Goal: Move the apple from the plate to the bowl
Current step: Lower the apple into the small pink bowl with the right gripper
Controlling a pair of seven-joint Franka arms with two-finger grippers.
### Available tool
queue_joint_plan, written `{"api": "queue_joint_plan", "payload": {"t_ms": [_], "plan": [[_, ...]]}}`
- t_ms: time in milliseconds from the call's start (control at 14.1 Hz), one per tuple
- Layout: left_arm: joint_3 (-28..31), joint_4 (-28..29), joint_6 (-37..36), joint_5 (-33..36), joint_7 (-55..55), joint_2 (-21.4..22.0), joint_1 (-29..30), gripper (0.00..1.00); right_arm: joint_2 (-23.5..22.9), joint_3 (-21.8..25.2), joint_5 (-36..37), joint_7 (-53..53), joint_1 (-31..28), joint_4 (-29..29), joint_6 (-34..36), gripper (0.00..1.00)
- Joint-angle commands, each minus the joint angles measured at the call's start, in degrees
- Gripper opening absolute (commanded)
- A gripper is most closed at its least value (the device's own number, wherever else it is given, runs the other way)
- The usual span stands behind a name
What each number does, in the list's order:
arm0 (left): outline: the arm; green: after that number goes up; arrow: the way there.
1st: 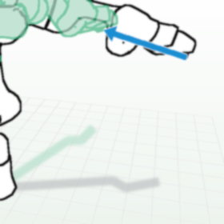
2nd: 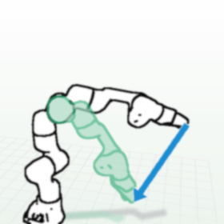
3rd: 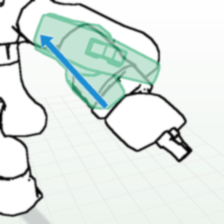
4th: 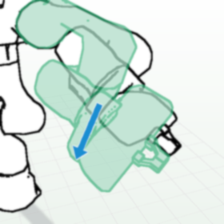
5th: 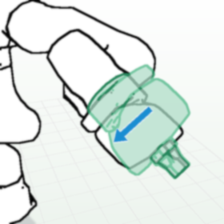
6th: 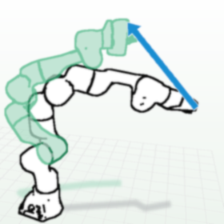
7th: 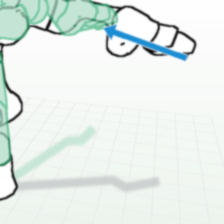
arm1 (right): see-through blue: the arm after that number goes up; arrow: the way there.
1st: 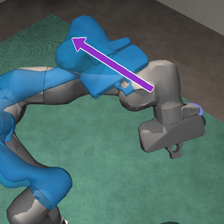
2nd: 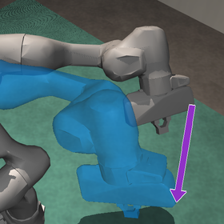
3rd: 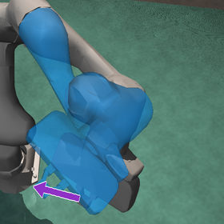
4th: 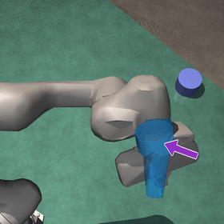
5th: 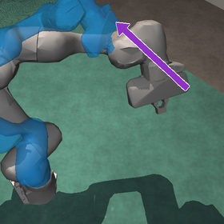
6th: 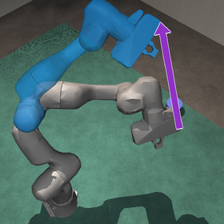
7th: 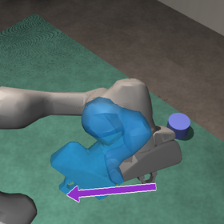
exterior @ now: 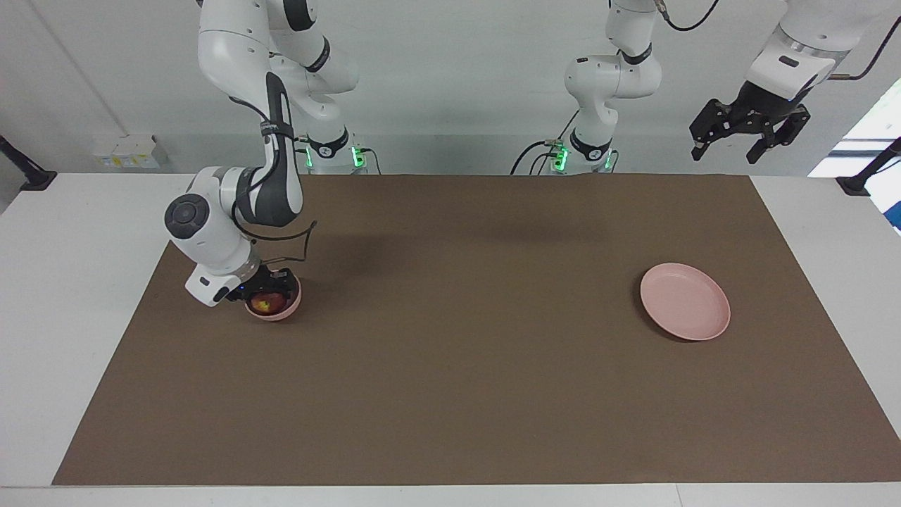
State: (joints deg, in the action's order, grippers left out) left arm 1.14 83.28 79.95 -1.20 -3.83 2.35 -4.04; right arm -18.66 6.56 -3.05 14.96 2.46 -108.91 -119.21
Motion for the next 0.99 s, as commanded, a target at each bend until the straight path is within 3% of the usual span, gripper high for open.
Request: {"api": "queue_joint_plan", "payload": {"t_ms": [0,142,425,638,921], "plan": [[0.9,1.9,0.7,-0.3,0.0,1.5,-0.9,1.00,1.1,-0.3,0.1,0.5,-0.4,-1.0,0.6,0.92],[0.9,1.9,0.7,-0.3,0.0,1.5,-0.9,1.00,1.0,-0.3,0.0,0.4,-0.3,-1.0,0.6,1.00],[0.9,1.9,0.7,-0.3,0.0,1.5,-0.9,1.00,1.0,-0.3,0.1,0.3,-0.2,-0.2,0.6,1.00],[0.9,1.9,0.7,-0.3,0.0,1.5,-0.9,1.00,3.4,-0.8,0.1,-2.1,-0.1,1.0,2.0,1.00],[0.9,1.9,0.7,-0.3,0.0,1.5,-0.9,1.00,8.9,-0.7,1.5,-12.4,4.4,2.3,7.1,1.00]]}}
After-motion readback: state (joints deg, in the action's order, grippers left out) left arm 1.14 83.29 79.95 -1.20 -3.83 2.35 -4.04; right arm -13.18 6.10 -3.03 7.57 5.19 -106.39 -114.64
